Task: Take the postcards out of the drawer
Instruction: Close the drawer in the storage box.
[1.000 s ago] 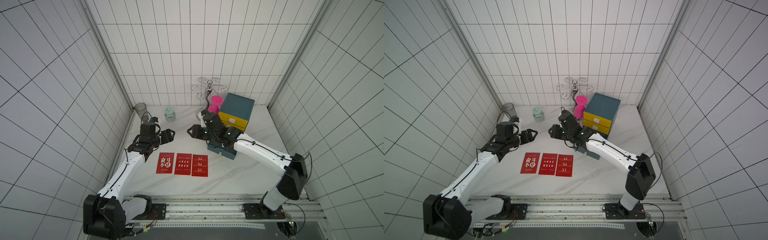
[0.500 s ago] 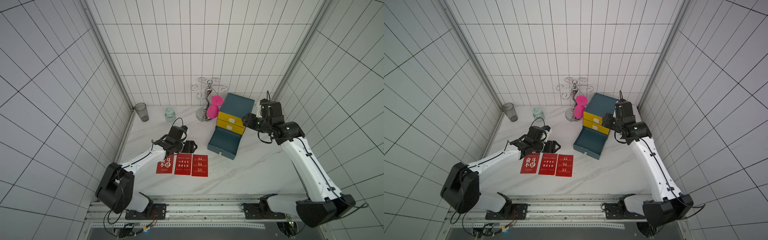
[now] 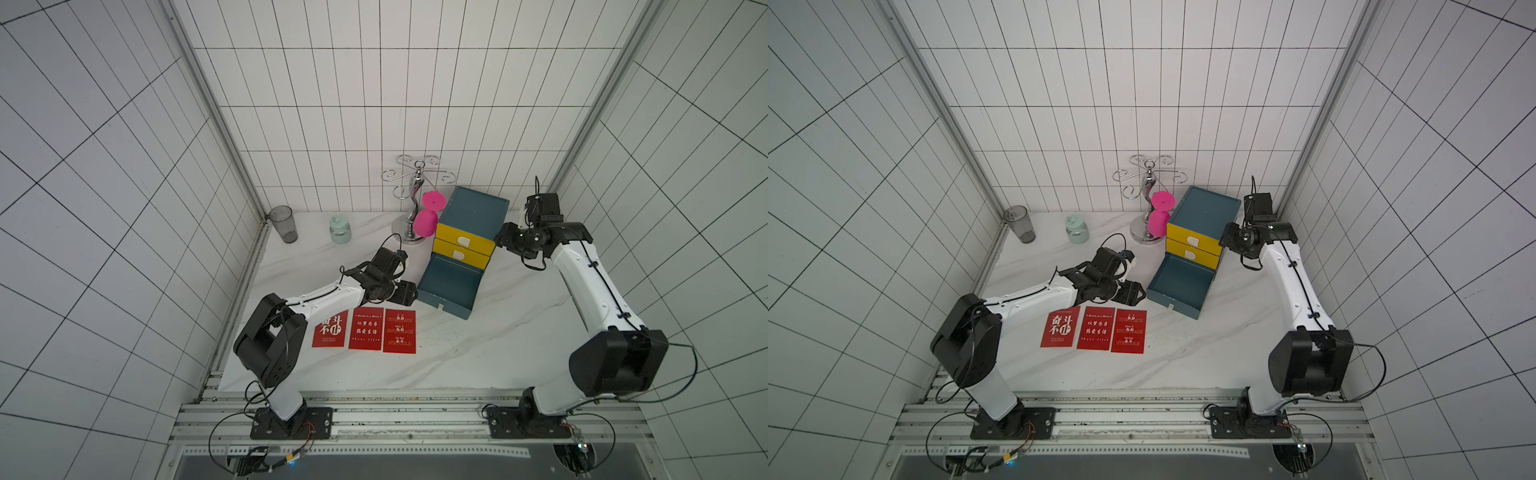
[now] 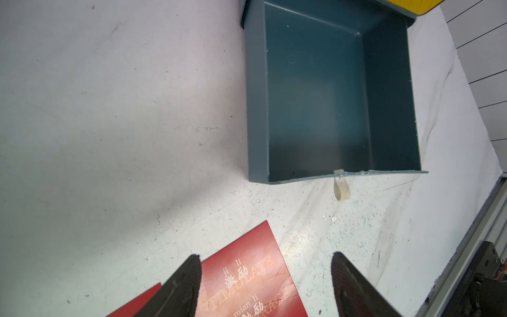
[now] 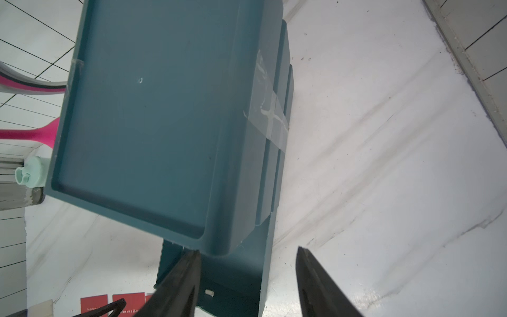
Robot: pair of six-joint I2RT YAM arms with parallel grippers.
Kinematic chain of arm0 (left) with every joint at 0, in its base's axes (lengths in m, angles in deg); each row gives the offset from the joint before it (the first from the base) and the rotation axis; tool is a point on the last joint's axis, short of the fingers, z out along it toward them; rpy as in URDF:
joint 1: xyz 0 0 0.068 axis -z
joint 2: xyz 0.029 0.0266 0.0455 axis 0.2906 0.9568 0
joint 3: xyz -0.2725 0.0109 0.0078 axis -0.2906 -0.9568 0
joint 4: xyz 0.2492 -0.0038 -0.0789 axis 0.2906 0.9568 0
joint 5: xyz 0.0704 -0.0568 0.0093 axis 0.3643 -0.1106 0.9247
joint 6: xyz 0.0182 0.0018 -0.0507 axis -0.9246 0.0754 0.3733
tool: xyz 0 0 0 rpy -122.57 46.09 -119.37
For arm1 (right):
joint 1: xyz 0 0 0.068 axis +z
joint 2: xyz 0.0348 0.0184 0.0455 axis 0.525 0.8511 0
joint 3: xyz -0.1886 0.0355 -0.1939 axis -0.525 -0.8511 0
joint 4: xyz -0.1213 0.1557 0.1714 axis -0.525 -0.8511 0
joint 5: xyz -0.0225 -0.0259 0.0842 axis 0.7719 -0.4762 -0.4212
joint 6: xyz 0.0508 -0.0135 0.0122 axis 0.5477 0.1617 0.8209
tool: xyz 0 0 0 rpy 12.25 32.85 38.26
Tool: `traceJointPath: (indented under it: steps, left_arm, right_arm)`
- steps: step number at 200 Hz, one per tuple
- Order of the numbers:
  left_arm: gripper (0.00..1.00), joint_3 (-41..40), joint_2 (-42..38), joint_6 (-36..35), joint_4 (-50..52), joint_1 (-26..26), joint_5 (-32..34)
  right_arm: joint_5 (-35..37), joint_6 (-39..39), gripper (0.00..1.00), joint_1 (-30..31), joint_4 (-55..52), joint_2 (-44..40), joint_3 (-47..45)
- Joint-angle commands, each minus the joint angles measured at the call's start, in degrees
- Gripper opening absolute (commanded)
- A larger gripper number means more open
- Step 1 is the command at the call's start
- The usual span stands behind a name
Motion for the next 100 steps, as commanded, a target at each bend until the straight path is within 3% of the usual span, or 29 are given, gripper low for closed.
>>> traceJointPath:
  steps: [1,100]
  left_arm:
    - [0.73,2.6,2.2,-1.6,0.0,0.6,1.4]
    - [0.72,7.9,8.8,-3.8,2.1,2.1,3.3]
  right_arm:
    - [-1.3,-0.9,0.59,-0.7,1.2,2.1,5.3]
    - [-2.3,-2.5,0.57,-1.2,0.9,8.8,8.0]
